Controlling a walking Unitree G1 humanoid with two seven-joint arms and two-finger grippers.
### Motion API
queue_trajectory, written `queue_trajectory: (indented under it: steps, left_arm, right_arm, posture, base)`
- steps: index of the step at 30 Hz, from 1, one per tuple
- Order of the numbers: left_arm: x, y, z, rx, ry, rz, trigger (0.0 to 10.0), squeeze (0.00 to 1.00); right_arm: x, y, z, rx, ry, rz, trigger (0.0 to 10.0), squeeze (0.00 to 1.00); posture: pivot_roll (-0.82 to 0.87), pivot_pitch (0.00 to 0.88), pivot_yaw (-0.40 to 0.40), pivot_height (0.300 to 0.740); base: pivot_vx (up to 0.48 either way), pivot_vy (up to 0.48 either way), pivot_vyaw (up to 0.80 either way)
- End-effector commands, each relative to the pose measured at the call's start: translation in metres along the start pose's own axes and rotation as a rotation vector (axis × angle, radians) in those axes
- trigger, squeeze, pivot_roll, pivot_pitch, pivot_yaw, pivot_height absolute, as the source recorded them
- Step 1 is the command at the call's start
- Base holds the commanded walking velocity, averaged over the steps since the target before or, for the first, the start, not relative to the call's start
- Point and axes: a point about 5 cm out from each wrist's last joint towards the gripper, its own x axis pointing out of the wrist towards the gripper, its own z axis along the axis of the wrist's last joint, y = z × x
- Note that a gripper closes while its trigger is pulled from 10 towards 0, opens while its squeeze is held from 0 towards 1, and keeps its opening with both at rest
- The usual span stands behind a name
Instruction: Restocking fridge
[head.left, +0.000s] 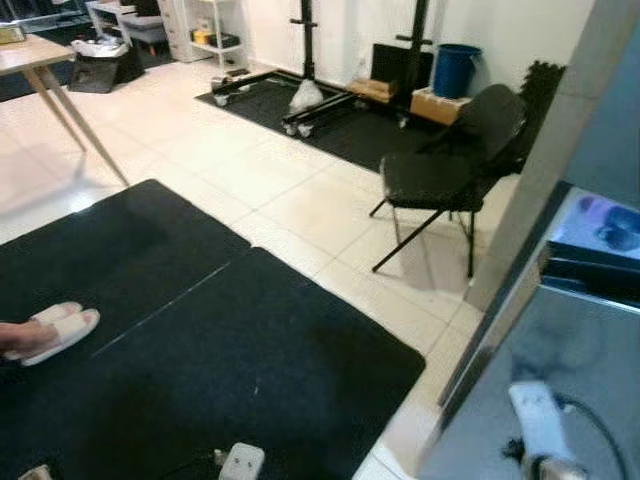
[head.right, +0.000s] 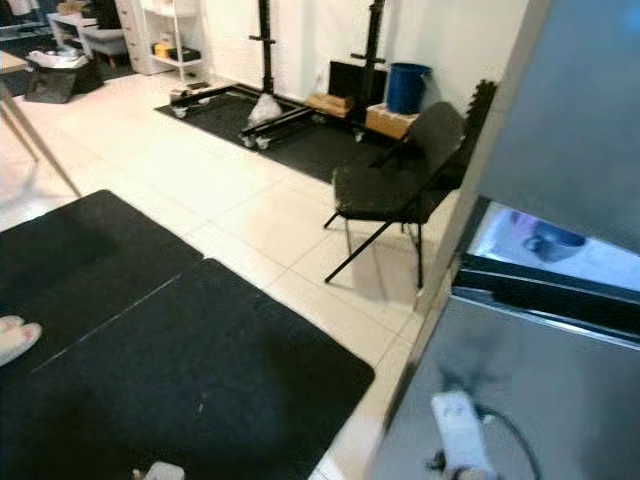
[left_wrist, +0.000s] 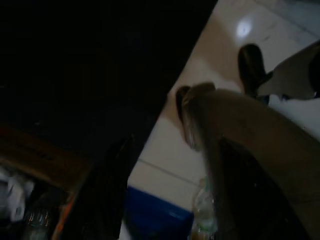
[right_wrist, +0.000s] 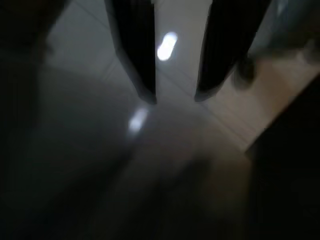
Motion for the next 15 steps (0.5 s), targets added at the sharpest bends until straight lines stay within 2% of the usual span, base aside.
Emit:
queue_trajectory:
  steps: [1, 8, 9, 10, 11, 12, 15]
  left_arm:
    - [0.0, -0.004, -0.011, -0.006, 0.041, -0.012, 10.0, 0.0]
    - [-0.001, -0.004, -0.013, -0.003, 0.046, -0.013, 10.0, 0.0]
    - [-0.001, -0.004, -0.014, -0.002, 0.048, -0.014, 10.0, 0.0]
    - [-0.001, -0.003, -0.014, 0.0, 0.049, -0.015, 10.0, 0.0]
    - [-0.001, -0.003, -0.014, 0.0, 0.049, -0.015, 10.0, 0.0]
    - [-0.001, -0.003, -0.015, 0.001, 0.049, -0.016, 10.0, 0.0]
    - [-0.002, -0.002, -0.015, 0.002, 0.048, -0.016, 10.0, 0.0]
  right_arm:
    - [0.002, -0.014, 0.022, 0.077, -0.085, -0.075, 10.0, 0.0]
    - [0.002, -0.026, 0.052, 0.187, -0.211, -0.122, 10.0, 0.0]
    - [0.002, -0.029, 0.066, 0.204, -0.264, -0.13, 10.0, 0.0]
    - [0.0, -0.033, 0.09, 0.216, -0.348, -0.142, 10.0, 0.0]
    - [0.0, -0.033, 0.09, 0.216, -0.348, -0.142, 10.0, 0.0]
    - [-0.001, -0.035, 0.099, 0.217, -0.379, -0.146, 10.0, 0.0]
    - [-0.006, -0.041, 0.136, 0.206, -0.492, -0.167, 10.0, 0.0]
  posture:
    - [-0.01, 0.0, -0.026, 0.74]
    - [-0.01, 0.0, -0.021, 0.74]
    - [-0.01, 0.0, -0.019, 0.74]
    - [-0.01, 0.0, -0.019, 0.74]
    - [-0.01, 0.0, -0.019, 0.74]
    - [-0.01, 0.0, -0.019, 0.74]
    - [-0.01, 0.0, -0.019, 0.74]
  base:
    - [0.0, 0.0, 0.0]
    - [0.0, 0.0, 0.0]
    - [0.0, 0.0, 0.0]
    - [0.0, 0.0, 0.0]
    - [0.0, 0.0, 0.0]
    - [0.0, 0.0, 0.0]
    - [0.0, 0.0, 0.0]
